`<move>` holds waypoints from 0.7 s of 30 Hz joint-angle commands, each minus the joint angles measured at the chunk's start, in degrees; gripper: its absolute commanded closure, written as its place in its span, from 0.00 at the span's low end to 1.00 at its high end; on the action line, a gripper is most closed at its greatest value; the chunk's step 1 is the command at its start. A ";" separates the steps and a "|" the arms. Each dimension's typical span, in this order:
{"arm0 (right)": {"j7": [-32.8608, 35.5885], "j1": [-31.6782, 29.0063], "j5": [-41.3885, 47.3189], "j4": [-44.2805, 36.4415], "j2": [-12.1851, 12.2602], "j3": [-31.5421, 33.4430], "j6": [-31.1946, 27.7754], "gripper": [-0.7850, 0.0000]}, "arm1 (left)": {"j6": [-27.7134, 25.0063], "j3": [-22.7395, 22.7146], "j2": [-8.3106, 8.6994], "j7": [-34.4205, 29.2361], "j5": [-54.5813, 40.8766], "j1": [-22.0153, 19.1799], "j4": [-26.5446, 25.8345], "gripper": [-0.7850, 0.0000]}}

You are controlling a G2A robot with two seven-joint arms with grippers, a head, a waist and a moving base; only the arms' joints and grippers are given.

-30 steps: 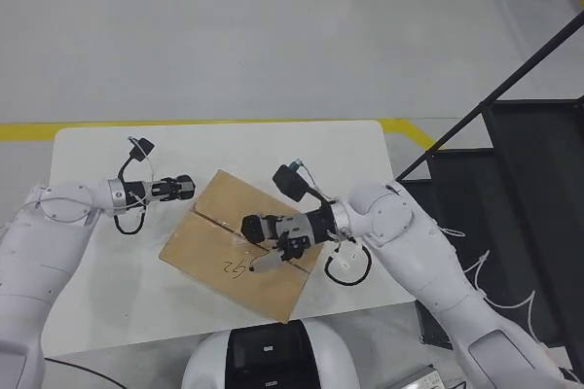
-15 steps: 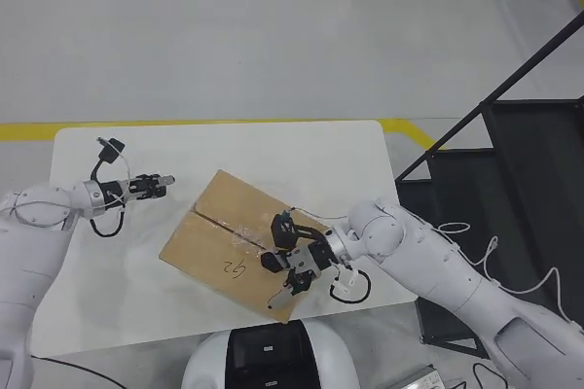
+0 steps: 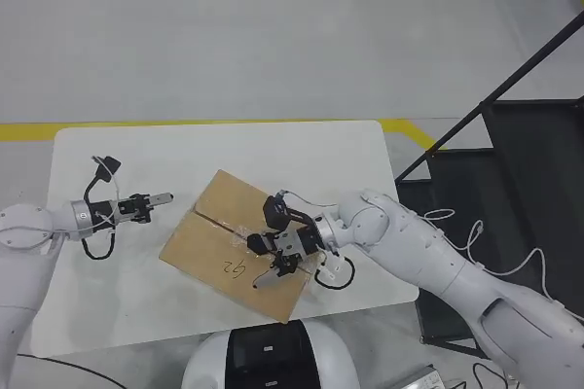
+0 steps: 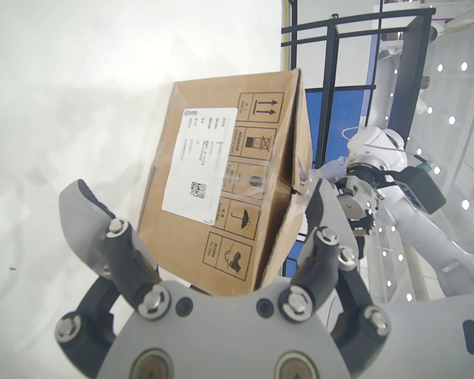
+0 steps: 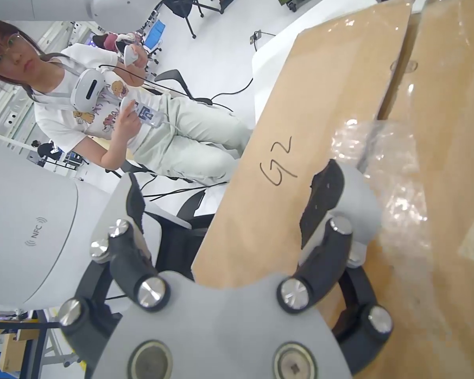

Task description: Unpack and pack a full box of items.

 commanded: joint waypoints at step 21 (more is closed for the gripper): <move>-21.50 6.32 -11.04 11.18 -10.60 -5.26 2.63 0.00 | 1.99 -1.35 0.83 -1.50 -0.26 1.14 -0.76 0.00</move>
